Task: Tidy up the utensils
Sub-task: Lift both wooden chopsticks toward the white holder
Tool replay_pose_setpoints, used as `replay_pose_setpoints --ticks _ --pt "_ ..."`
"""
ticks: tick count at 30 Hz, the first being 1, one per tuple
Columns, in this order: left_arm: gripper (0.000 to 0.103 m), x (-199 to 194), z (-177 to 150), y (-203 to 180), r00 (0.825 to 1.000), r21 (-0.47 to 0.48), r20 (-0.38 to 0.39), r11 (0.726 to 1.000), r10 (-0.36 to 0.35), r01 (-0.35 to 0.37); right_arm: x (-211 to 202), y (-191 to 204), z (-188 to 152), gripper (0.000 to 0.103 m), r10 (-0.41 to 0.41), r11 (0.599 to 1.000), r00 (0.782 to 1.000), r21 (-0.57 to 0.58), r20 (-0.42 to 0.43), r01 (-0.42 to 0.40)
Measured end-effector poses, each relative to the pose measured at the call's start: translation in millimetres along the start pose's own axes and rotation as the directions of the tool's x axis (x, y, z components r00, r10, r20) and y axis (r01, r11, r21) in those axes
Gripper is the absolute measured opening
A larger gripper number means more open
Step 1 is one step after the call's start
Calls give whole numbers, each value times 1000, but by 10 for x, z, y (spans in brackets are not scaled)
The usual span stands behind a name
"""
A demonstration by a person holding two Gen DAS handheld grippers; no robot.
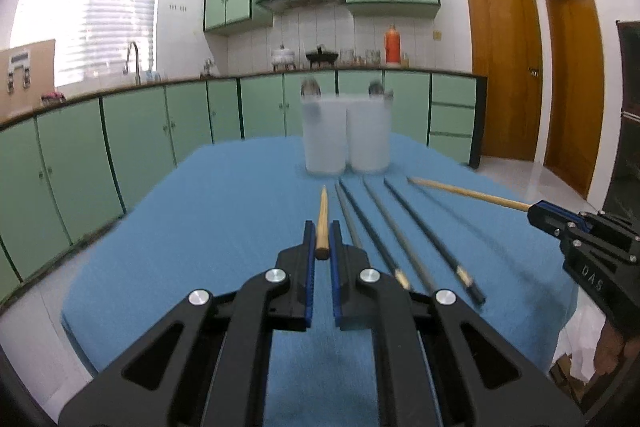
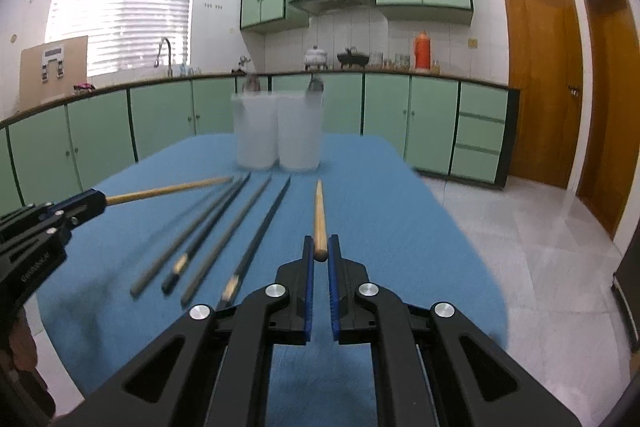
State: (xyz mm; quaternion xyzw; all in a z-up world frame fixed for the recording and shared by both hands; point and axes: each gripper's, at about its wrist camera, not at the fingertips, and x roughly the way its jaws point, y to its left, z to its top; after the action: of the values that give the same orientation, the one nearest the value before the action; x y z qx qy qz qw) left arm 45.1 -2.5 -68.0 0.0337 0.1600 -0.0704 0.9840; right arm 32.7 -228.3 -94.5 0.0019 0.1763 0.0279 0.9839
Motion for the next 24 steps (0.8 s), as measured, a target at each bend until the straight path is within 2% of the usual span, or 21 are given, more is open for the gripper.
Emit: replay_pose_setpoints --ticks 6,16,24 --pt "6 -99 425 55 996 17 83 1000 -24 22 -73 -86 455 7 24 1000 999 -16 45 -23" --pt "6 -8 1141 196 988 5 130 996 -86 86 -33 -136 1240 7 87 995 995 -48 49 -84" --pt "6 84 1463 171 983 32 144 993 -115 111 104 -81 1632 7 181 981 983 -74 -10 -182"
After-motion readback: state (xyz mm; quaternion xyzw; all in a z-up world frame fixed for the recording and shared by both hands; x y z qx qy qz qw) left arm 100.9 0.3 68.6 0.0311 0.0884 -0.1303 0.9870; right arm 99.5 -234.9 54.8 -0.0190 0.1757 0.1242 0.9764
